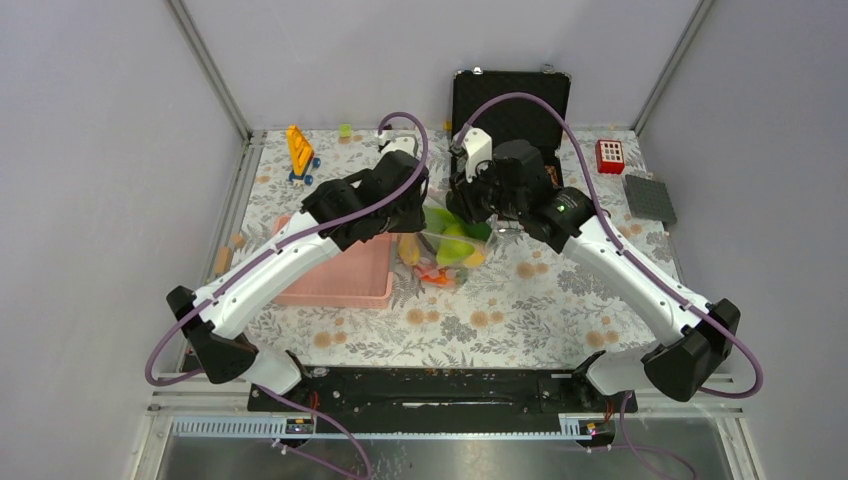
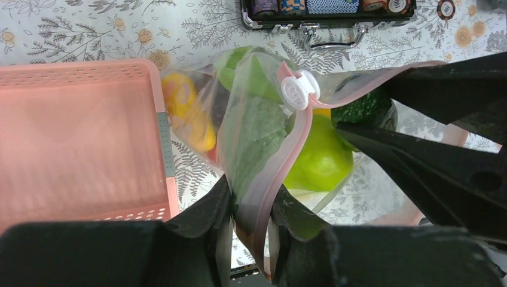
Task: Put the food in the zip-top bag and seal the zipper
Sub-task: Adjust the zipper food storage bag at the center of the board.
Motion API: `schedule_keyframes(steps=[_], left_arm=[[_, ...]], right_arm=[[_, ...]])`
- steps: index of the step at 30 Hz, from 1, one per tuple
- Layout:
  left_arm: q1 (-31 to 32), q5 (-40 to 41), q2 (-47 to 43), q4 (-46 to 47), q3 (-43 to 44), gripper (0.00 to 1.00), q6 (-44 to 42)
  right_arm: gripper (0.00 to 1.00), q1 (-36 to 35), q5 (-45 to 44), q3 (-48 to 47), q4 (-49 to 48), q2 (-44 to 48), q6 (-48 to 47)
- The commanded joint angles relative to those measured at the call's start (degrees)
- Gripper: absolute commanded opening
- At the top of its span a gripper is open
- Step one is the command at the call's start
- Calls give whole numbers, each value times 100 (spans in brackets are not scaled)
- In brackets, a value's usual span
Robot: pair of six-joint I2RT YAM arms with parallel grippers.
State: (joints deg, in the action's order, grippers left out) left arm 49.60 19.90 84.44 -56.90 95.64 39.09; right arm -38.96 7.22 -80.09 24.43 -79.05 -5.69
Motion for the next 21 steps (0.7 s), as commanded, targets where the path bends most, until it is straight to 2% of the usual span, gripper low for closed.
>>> schedule_keyframes(steps=[1, 3, 6, 9, 13, 18, 21], left_arm=[[-31, 44, -411, 422, 42, 0, -9], [-30, 57, -459, 517, -33, 0, -19], [-58, 128, -452, 549, -58, 0, -25], [-89, 124, -421, 552, -75, 0, -17], [-126, 178, -383, 559, -103, 0, 44], [-144, 331, -367, 563, -133, 0, 258], [-145, 360, -358, 562, -125, 0, 311]], right_arm=[[25, -24, -799, -301, 212, -113, -194], [32, -59, -791, -455, 491, -215, -298], [42, -73, -267, -483, 648, -143, -358], [53, -73, 27, -472, 646, 165, -218], [70, -73, -6, -342, 506, 676, 66], [77, -71, -597, 70, 274, 1280, 790], [78, -61, -1423, 437, 219, 1565, 1237]])
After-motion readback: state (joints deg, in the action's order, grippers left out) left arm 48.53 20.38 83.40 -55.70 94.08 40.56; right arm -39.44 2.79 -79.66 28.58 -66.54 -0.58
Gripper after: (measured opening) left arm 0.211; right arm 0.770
